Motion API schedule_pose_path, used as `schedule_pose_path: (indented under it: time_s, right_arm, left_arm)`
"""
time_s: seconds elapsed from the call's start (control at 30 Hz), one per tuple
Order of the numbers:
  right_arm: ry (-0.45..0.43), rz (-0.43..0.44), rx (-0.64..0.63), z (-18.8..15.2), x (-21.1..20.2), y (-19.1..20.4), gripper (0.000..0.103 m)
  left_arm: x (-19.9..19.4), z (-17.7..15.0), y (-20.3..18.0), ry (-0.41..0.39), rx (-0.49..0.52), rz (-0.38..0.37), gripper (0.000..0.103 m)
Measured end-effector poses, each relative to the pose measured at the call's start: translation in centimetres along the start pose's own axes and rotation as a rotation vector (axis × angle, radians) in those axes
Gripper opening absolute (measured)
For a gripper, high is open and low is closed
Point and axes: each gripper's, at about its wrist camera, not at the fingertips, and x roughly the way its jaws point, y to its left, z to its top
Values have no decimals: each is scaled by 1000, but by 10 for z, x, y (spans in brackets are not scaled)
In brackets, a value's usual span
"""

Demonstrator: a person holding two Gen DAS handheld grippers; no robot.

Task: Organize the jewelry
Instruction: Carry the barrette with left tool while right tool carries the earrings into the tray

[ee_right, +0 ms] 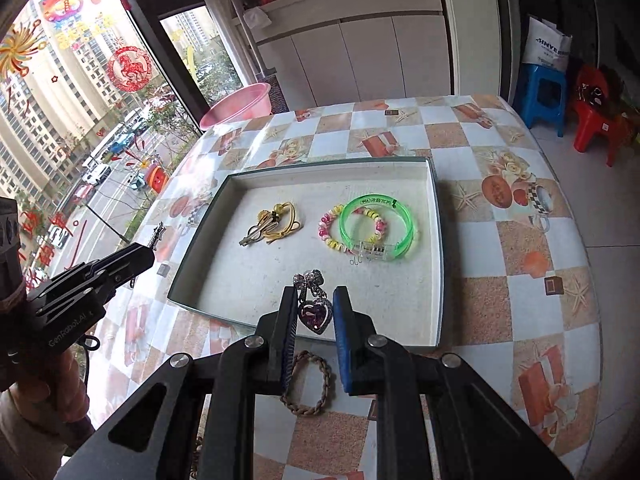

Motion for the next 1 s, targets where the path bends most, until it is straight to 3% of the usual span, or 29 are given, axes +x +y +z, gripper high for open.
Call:
schedule_pose_path:
  time_s: [0.3, 0.47, 0.9, 1.0]
  right_arm:
    - [109, -8, 30, 6, 69, -19, 19]
    - [127, -33, 64, 9, 94, -34, 19]
    - [92, -92, 37, 22, 110, -39, 21]
    - [96, -68, 56, 23, 109, -40, 38]
  left_arm:
    - [74, -3, -9, 109, 20, 30, 30]
    - [104, 1, -11, 137, 35, 62, 30]
    - [124, 1, -17, 124, 87, 152, 30]
    - [123, 1, -17, 127, 76, 153, 30]
